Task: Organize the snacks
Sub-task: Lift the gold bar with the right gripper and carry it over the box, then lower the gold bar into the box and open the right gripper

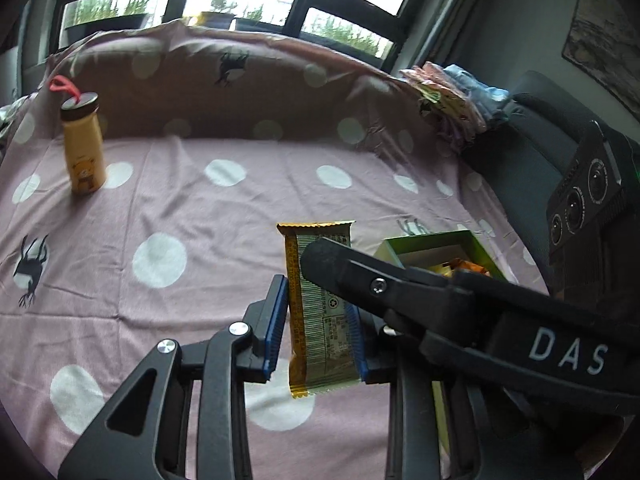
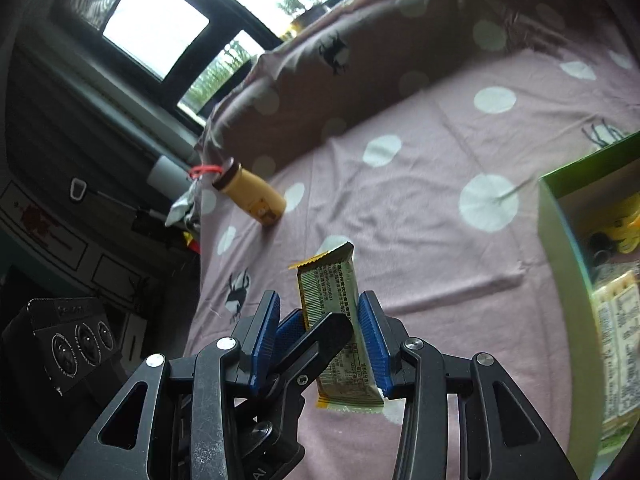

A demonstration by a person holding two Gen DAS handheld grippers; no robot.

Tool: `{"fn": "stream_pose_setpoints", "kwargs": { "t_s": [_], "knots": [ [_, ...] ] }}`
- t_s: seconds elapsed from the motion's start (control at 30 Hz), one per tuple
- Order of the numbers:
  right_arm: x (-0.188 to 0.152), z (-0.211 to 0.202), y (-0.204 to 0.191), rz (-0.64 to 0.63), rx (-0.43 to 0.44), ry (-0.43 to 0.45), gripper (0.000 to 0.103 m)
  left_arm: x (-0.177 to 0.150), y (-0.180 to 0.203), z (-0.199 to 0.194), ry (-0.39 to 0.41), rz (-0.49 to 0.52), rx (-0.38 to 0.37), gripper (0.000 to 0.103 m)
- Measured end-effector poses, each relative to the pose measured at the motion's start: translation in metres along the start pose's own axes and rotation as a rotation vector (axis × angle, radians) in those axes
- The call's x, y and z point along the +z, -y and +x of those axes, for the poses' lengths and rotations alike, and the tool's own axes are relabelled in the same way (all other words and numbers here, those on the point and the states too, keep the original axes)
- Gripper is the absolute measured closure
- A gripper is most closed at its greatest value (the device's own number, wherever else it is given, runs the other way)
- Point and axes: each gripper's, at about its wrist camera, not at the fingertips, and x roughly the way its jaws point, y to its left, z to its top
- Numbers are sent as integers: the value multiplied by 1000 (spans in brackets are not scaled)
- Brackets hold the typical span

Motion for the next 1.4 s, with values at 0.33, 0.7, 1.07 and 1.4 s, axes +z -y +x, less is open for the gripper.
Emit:
{"fn": "stream_pose_setpoints", "kwargs": {
  "t_s": [0.33, 0.7, 1.07, 1.4],
  "knots": [
    [13, -85, 55, 124, -92, 245, 58, 11, 83, 35, -9, 184, -173, 75],
    [10, -121, 100, 264, -208, 323, 58, 2, 137, 72, -120, 276, -230, 74],
    [6, -126, 143, 388, -270, 289, 58, -11, 157, 109, -258, 257, -255, 74],
    [5, -124, 152, 431, -331, 261, 58, -15, 156, 118, -321, 231, -258, 37]
  ]
}}
